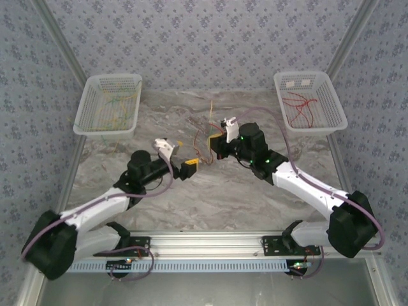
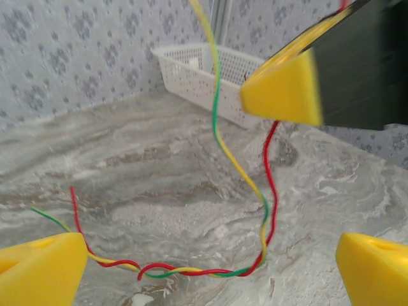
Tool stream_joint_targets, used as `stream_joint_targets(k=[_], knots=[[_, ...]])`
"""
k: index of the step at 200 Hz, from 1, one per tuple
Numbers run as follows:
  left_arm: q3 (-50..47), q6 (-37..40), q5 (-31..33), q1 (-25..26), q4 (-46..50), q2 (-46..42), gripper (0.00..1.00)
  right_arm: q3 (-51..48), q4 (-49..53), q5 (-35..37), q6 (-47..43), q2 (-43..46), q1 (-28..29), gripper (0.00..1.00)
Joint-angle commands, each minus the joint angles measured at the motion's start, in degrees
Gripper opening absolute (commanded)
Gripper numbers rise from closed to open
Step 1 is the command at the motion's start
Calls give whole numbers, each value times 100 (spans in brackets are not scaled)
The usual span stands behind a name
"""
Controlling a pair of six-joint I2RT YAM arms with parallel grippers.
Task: Untangle the cables
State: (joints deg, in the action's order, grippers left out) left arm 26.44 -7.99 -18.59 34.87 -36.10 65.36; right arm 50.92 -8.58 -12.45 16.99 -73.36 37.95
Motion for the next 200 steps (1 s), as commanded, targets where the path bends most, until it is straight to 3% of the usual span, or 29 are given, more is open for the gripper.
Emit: stream_joint_targets(k=[1,64,123,136,147,176,187,200], knots=[[479,-281,-151,-11,-1173,495,99,-150,-522,-181,-158,236,132,0],[945,-893,-712,-174,-2400,1655,95,-913,-1170,-1392,-1309,529,204,0],[1442,-804,-1027,-149,-2086,2082,95,-1041,-1084,-1796,-1876,595,265,0],[1525,-746,-1137,-140,-2061,2195,81,-1033,-1109,-1749,-1904,595,265,0],[1572,-771,-1155,-124,-2081,2297,78,-1041,-1127,-1682,-1913,586,265,0],[1607,-813,-1278,-82,-2309,2534,38,-1009,-1128,-1498,-1910,525,225,0],[1597,-858,-1296,-79,-2391,2594,34,-1023,-1130,-1472,-1918,548,208,0],[1574,-845,-1324,-82,-2425,2604,13,-1061,-1088,-1356,-1937,607,196,0]])
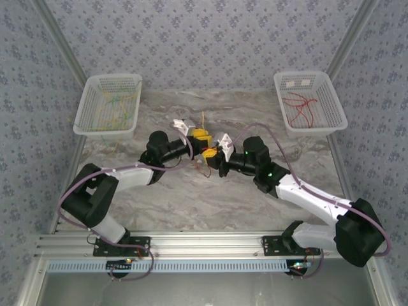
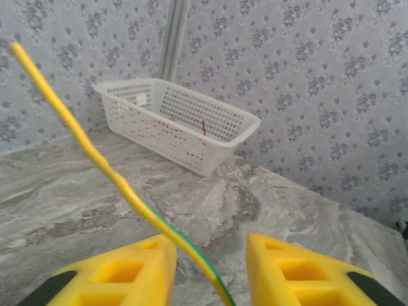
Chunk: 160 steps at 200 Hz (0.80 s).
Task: Untangle the cables
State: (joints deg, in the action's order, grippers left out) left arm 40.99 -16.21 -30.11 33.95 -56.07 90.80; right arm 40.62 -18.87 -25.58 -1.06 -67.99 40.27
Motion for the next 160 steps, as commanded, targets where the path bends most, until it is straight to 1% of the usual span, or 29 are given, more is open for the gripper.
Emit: stream_joint_targets(k=[1,13,30,50,62,75,85,101,124,128,139,160], knots=[[115,-23,-167,12,-424,60,12,-34,-52,-25,-131,76,-36,0],[111,0,-86,7,-289,3,0,-37,26,342,-54,141,-80,0],[-50,65,198,-12,-182,-254,0,-5,188,1027,199,248,-227,0],[-339,21,977,-159,138,-763,0,110,657,2393,811,439,-465,0],[-496,-25,1310,-333,437,-1131,0,137,962,3084,1360,616,-801,0],[-610,59,1737,-511,989,-1583,0,148,1483,3644,2004,835,-1264,0],[-741,182,2233,-639,1409,-1946,0,59,1686,3781,2417,1025,-1653,0],[-1073,250,2949,-971,1754,-2546,0,-170,1940,4069,2992,1408,-2179,0],[-1306,271,3988,-1498,2502,-3242,0,-329,2456,4180,3443,1898,-2838,0],[-1300,251,4097,-1626,2670,-3322,0,-347,2551,4190,3495,1991,-2928,0],[-1262,241,4129,-1991,3046,-3503,0,-379,2778,4301,3573,2266,-3112,0],[-1168,185,4265,-2541,3473,-3765,0,-314,3267,4485,3636,2694,-3356,0]])
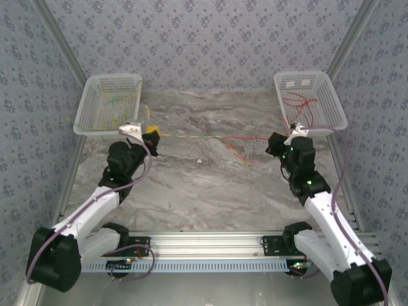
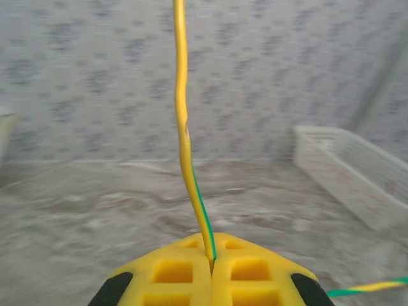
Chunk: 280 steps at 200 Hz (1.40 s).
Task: Untangle the cables
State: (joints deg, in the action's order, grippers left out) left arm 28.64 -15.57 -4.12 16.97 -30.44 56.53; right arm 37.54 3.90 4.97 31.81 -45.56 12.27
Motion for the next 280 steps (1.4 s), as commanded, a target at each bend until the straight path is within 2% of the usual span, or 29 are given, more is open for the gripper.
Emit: stream_joint_targets(k=[1,23,58,86,100,146,176,200,211,224,261,280], knots=[[73,123,1681,-861,917,-345,0,1,1011,1437,346,460,-562,0],[424,125,1964,-1220,1388,-355,0,166,1444,1516,359,772,-856,0],[1059,202,1467,-1461,1479,-214,0,229,1292,901,378,908,-1098,0],[1961,480,1488,-1554,1560,134,0,180,916,451,378,872,-1088,0],[2536,679,1394,-1673,1673,427,0,209,842,327,381,830,-1086,0],[4519,1834,1775,-1828,1981,1805,0,313,786,191,306,846,-1056,0],[5640,2543,2519,-1930,2526,2889,0,487,866,100,151,836,-1032,0],[6402,2411,2680,-2166,3343,3716,0,571,907,59,79,827,-1021,0],[6827,2218,2417,-2287,3943,4123,0,596,919,66,66,834,-1020,0],[7365,1949,2396,-2334,4668,4661,0,592,919,54,79,829,-1021,0],[8271,1316,2682,-2281,6270,5980,0,608,833,55,58,697,-957,0],[9345,1232,2856,-2135,7373,6839,0,775,818,-29,-116,455,-897,0]])
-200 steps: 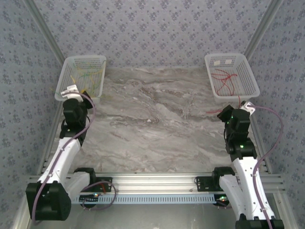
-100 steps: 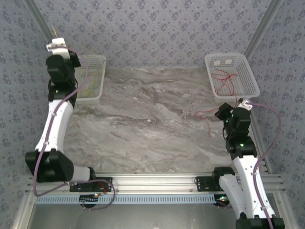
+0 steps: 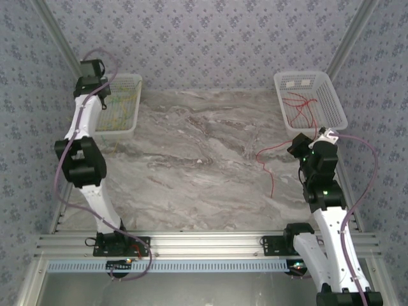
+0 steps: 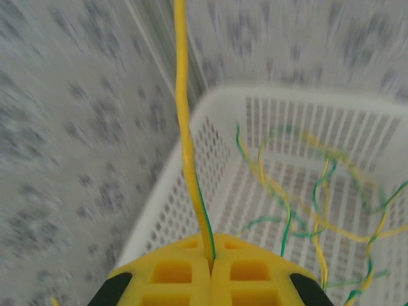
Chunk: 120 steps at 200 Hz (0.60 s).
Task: Untangle the cables
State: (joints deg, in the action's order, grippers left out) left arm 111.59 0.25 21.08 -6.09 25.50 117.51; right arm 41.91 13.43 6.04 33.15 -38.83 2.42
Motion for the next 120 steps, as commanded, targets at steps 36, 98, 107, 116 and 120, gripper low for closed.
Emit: stream_joint_targets(k=[36,98,107,116,120], knots=[[3083,-342,381,415,3437,2375,0,1205,-191,-485,-812,-1182,216,0],[3702,-389,-449,247,3957,3287,6,3887,-24,569,-2153,-3738,-74,0],[3650,-389,-494,250,3907,3218,8,4158,-132,457,-2108,-3978,-322,0],[3469,-391,-506,272,3739,3016,12,4357,-290,485,-2067,-4153,-504,0],[3337,-387,-522,287,3629,2893,20,4426,-351,545,-2046,-4231,-584,0]])
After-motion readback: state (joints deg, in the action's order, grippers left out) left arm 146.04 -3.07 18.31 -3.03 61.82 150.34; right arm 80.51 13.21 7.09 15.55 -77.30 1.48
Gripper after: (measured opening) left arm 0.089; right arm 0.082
